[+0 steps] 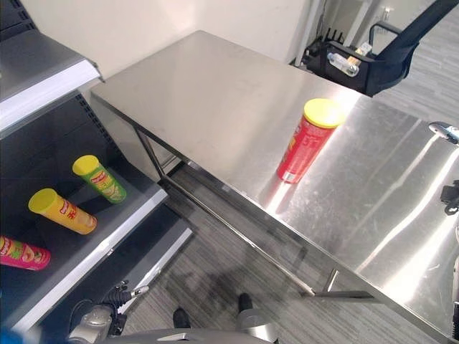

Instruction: Put the goods on the table back onto the shelves and tidy them up.

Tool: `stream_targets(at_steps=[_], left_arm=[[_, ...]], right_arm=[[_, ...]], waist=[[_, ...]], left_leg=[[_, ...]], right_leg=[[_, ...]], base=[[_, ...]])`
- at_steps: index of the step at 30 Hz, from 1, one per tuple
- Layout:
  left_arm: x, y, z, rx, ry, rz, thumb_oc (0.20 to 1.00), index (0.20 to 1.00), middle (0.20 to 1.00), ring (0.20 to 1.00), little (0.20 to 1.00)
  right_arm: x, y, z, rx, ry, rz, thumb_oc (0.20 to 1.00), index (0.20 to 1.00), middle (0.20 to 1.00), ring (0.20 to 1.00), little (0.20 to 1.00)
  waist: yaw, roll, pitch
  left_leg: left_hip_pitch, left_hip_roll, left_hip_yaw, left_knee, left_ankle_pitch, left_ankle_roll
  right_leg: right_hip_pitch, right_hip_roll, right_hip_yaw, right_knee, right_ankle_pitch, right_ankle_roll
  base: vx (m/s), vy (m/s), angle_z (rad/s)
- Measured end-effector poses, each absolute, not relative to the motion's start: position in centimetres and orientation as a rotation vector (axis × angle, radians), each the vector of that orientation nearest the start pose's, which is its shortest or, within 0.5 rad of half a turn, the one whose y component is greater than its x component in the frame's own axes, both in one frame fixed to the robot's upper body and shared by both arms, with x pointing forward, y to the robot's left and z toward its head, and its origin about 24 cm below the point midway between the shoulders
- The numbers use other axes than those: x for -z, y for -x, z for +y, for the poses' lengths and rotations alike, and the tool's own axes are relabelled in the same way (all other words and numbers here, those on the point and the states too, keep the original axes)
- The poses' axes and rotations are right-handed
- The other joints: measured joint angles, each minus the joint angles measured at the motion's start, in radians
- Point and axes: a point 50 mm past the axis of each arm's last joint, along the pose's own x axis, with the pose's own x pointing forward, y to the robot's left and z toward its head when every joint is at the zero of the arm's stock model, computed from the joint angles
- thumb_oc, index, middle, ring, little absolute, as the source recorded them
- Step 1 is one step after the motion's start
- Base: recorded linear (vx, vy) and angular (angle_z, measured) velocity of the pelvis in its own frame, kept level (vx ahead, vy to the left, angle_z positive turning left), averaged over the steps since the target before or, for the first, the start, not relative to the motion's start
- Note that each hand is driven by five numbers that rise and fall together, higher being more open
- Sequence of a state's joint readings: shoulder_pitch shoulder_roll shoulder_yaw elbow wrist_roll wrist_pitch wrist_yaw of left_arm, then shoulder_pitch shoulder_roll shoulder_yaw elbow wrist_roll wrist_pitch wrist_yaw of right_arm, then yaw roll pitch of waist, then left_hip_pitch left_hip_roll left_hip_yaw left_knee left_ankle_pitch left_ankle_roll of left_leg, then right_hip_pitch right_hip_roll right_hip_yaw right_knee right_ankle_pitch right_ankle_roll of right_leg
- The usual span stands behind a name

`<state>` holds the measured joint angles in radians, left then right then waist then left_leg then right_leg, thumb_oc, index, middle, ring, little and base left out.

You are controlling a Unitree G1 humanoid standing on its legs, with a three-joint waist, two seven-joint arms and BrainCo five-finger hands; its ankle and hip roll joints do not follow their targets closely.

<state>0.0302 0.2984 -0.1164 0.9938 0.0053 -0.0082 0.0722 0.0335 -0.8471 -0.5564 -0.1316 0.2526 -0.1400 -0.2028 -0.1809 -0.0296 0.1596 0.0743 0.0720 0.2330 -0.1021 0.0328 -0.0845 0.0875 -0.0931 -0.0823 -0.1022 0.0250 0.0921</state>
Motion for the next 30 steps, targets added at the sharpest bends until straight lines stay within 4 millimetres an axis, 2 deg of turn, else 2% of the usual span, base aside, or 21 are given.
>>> stream_targets(at_steps=[9,12,15,18,21,24,26,30], left_arm=[[14.7,-10.6,24.1,-0.058,-0.36,1.074,1.0,1.0,1.0,1.0,1.0],[15.0,-10.2,24.1,-0.035,-0.368,1.099,1.0,1.0,1.0,1.0,1.0],[15.0,-10.0,24.0,0.003,-0.396,1.107,1.0,1.0,1.0,1.0,1.0],[15.0,-10.0,24.0,0.006,-0.394,1.108,1.0,1.0,1.0,1.0,1.0],[15.0,-10.1,23.9,0.01,-0.397,1.107,1.0,1.0,1.0,1.0,1.0],[15.1,-10.0,23.9,0.008,-0.398,1.108,1.0,1.0,1.0,1.0,1.0],[15.1,-10.0,24.0,0.001,-0.403,1.107,1.0,1.0,1.0,1.0,1.0],[15.4,-9.1,24.2,-0.005,-0.407,1.145,1.0,1.0,1.0,1.0,1.0]], right_arm=[[-25.0,-21.2,-34.2,0.313,0.547,-0.562,1.0,1.0,1.0,1.0,1.0],[-24.5,-22.4,-32.7,0.123,0.604,-0.475,1.0,1.0,1.0,1.0,1.0],[-23.8,-23.0,-32.0,0.021,0.658,-0.394,1.0,1.0,1.0,1.0,1.0],[-23.7,-23.3,-32.0,0.001,0.712,-0.355,1.0,1.0,1.0,1.0,1.0],[-23.8,-23.6,-33.3,0.053,0.829,-0.294,1.0,1.0,1.0,1.0,1.0],[-23.7,-23.9,-33.1,0.04,0.932,-0.258,1.0,1.0,1.0,1.0,1.0],[-23.5,-24.1,-33.9,0.068,1.044,-0.2,1.0,1.0,1.0,1.0,1.0],[-22.9,-25.2,-33.4,0.052,1.063,-0.189,1.0,1.0,1.0,1.0,1.0]], waist=[[0.003,0.023,-0.026],[0.01,0.022,-0.041],[0.016,0.018,-0.046],[0.02,0.017,-0.046],[0.028,0.015,-0.048],[0.027,0.015,-0.049],[0.031,0.013,-0.05],[0.043,0.015,-0.051]], left_leg=[[0.002,0.006,0.004,-0.002,0.0,0.003],[0.003,0.008,0.003,-0.001,0.0,0.004],[0.003,0.008,0.003,-0.001,0.001,0.004],[0.003,0.008,0.002,-0.001,0.001,0.005],[0.003,0.009,0.0,-0.001,0.003,0.007],[0.003,0.009,-0.005,0.0,0.003,0.007],[0.003,0.009,-0.018,-0.001,0.004,0.009],[0.003,0.008,-0.025,-0.001,0.006,0.011]], right_leg=[[0.002,0.005,0.0,0.0,0.001,0.002],[0.003,0.007,-0.002,0.0,0.001,0.002],[0.003,0.008,-0.003,0.0,0.001,0.002],[0.004,0.007,-0.004,0.0,0.002,0.002],[0.005,0.008,-0.007,0.0,0.002,0.002],[0.009,0.007,-0.014,0.0,0.002,0.002],[0.014,0.007,-0.027,0.0,0.002,0.002],[0.02,0.007,-0.035,0.0,0.001,0.003]], base=[[0.0,0.003,0.0],[0.0,0.0,0.0],[0.0,0.0,0.0],[-0.01,-0.004,0.01],[-0.01,-0.004,0.01],[0.0,-0.019,0.05],[0.0,-0.027,0.16],[0.0,-0.026,0.07]])
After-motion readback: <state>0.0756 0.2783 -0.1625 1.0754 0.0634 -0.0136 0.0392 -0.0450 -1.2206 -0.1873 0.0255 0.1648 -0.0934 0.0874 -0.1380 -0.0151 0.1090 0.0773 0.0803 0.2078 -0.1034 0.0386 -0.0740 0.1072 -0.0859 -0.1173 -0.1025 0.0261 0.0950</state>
